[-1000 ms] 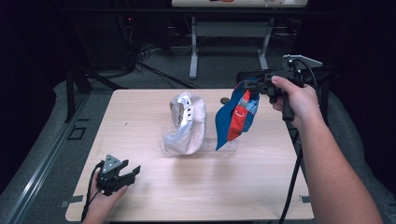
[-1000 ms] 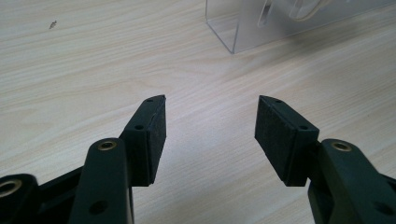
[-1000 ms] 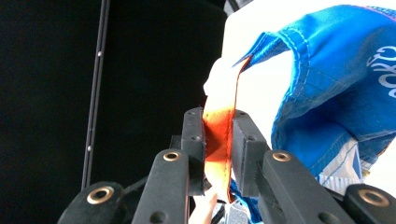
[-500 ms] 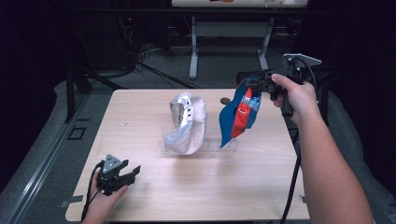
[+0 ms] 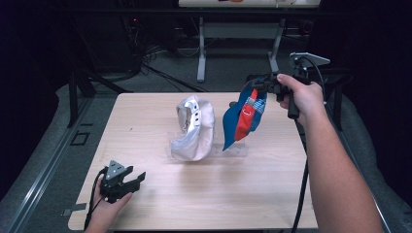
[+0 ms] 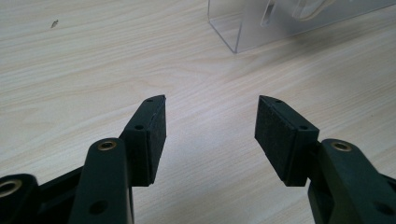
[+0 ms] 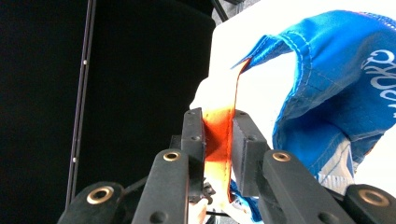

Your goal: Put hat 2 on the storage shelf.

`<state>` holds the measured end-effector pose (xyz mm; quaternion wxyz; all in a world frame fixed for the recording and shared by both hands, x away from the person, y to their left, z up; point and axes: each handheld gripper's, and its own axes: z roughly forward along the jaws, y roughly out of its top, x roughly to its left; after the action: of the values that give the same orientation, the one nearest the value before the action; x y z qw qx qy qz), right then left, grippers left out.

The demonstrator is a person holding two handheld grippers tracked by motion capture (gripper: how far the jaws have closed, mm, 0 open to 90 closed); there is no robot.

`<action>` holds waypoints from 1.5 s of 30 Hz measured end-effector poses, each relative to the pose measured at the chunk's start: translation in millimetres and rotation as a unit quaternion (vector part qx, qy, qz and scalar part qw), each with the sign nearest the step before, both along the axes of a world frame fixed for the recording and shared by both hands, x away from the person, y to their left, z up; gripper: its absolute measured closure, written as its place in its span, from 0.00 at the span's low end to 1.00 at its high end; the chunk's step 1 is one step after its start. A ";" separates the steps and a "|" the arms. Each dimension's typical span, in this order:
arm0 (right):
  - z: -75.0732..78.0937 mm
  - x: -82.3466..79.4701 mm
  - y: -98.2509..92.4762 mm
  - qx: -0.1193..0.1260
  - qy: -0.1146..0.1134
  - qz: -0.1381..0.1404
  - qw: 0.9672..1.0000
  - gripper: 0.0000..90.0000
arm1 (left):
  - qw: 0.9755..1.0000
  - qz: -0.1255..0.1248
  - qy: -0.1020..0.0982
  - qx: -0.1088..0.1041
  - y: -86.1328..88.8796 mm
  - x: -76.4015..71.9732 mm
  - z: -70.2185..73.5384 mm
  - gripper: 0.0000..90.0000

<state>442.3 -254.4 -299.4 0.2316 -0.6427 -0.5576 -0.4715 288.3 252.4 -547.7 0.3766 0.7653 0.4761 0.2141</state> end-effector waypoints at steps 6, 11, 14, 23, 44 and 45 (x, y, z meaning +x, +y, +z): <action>-3.3 2.1 -4.2 -0.003 0.006 -0.006 1.000 0.86 | 1.000 0.001 0.000 -0.001 -0.3 0.0 0.0 0.49; -4.3 3.0 -5.9 -0.006 0.006 -0.007 1.000 0.86 | 1.000 0.002 0.001 0.000 0.9 0.1 0.4 0.49; -4.9 3.8 -2.4 -0.004 0.006 -0.001 1.000 0.86 | 1.000 0.002 0.000 -0.001 1.3 0.3 0.4 0.49; -7.5 4.6 5.8 -0.021 0.011 0.008 1.000 0.86 | 1.000 0.004 -0.001 -0.002 1.9 0.0 0.6 0.49; -39.8 8.0 23.3 -0.044 0.028 0.011 0.999 0.86 | 1.000 0.004 -0.002 -0.001 2.2 -0.4 1.0 0.49; -39.8 8.0 23.3 -0.044 0.028 0.011 0.999 0.86 | 1.000 0.006 -0.002 -0.003 2.0 -0.3 0.8 0.49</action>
<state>450.3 -231.1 -339.3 0.2237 -0.6592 -0.5781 -0.4257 288.0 254.4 -546.9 0.3785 0.7608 0.4805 0.2170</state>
